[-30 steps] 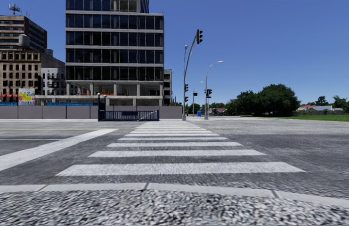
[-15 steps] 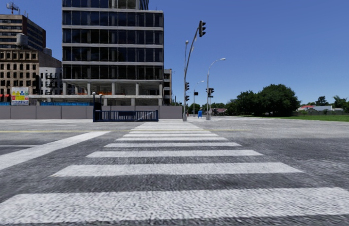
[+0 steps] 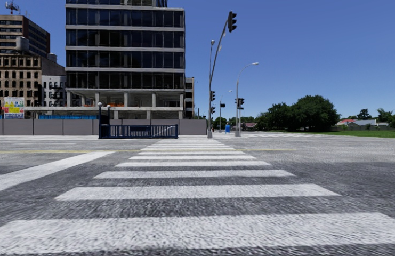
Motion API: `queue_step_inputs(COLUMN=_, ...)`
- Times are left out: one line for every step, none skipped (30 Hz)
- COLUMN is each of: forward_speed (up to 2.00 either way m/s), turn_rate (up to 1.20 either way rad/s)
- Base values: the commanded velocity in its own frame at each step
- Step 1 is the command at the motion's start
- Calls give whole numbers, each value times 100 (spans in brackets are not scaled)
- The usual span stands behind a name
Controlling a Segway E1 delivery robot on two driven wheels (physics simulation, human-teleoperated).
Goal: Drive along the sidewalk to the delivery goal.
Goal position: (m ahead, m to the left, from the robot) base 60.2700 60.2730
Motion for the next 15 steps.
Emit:
queue_step_inputs(forward_speed=157, turn_rate=0)
queue_step_inputs(forward_speed=142, turn_rate=0)
queue_step_inputs(forward_speed=134, turn_rate=0)
queue_step_inputs(forward_speed=131, turn_rate=0)
queue_step_inputs(forward_speed=131, turn_rate=0)
queue_step_inputs(forward_speed=131, turn_rate=0)
queue_step_inputs(forward_speed=129, turn_rate=0)
queue_step_inputs(forward_speed=127, turn_rate=0)
queue_step_inputs(forward_speed=127, turn_rate=0)
queue_step_inputs(forward_speed=126, turn_rate=0)
queue_step_inputs(forward_speed=125, turn_rate=0)
queue_step_inputs(forward_speed=125, turn_rate=0)
queue_step_inputs(forward_speed=124, turn_rate=0)
queue_step_inputs(forward_speed=123, turn_rate=0)
queue_step_inputs(forward_speed=123, turn_rate=0)
